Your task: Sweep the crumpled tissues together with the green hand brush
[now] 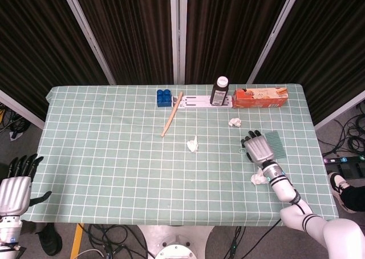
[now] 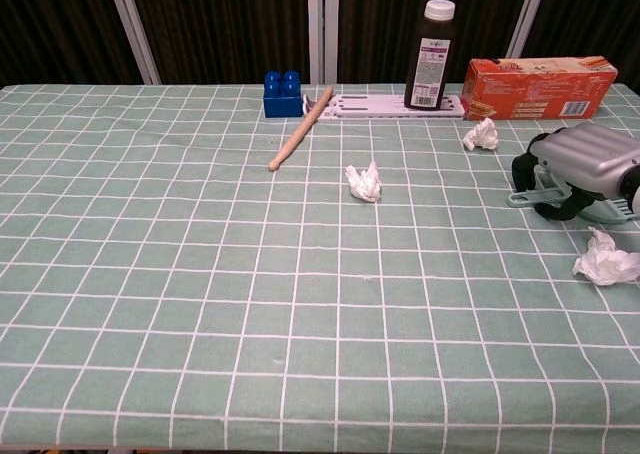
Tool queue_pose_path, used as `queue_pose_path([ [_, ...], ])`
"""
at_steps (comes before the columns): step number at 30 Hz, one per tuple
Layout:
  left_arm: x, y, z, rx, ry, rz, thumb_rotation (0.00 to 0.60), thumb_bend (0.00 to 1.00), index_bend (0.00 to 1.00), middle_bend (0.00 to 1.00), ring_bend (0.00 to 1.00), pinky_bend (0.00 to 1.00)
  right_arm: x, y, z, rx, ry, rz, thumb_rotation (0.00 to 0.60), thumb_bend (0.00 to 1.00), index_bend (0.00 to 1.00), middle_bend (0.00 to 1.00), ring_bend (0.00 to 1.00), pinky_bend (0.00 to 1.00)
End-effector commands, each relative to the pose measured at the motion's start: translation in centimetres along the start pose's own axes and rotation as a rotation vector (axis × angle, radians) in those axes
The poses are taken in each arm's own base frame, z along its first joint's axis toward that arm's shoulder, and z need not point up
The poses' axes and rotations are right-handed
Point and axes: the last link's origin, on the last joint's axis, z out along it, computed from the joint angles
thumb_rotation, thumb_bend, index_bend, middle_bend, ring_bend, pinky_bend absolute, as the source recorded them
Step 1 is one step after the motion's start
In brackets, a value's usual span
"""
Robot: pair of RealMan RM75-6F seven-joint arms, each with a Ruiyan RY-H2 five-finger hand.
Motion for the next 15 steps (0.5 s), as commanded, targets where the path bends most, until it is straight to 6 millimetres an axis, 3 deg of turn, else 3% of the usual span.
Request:
queue_pose_path([
  [1, 0.0, 0.0, 0.0, -0.002, 0.001, 0.001, 0.600, 0.00, 0.12, 0.08, 0.04, 0.00, 0.7, 0.7, -0.1, -0.010, 0.044, 0.010, 0.600, 0.33, 0.57, 0.51, 0.24, 0.28],
  [7, 0.1, 0.2, 0.1, -0.002, 0.004, 0.002, 0.600, 0.00, 0.12, 0.08, 0.04, 0.00, 3.7, 2.6, 0.0, -0.019, 0.135, 0.079, 0.600, 0.33, 0.60, 0.53, 0.26, 0.31],
  [11, 0.4, 0.2, -0.1, 0.002, 0.007, 0.009, 0.600, 0.00, 0.12, 0.08, 0.04, 0.00, 6.6, 3.2, 1.4, -0.009, 0.186, 0.139, 0.600, 0.33, 0.60, 0.53, 0.26, 0.31],
  [15, 0.7, 0.2, -0.3, 0.011, 0.008, 0.014, 0.600, 0.00, 0.12, 0.08, 0.04, 0.00, 8.9, 2.3, 3.8, 0.045, 0.185, 0.304, 0.600, 0.33, 0.60, 0.53, 0.26, 0.23],
])
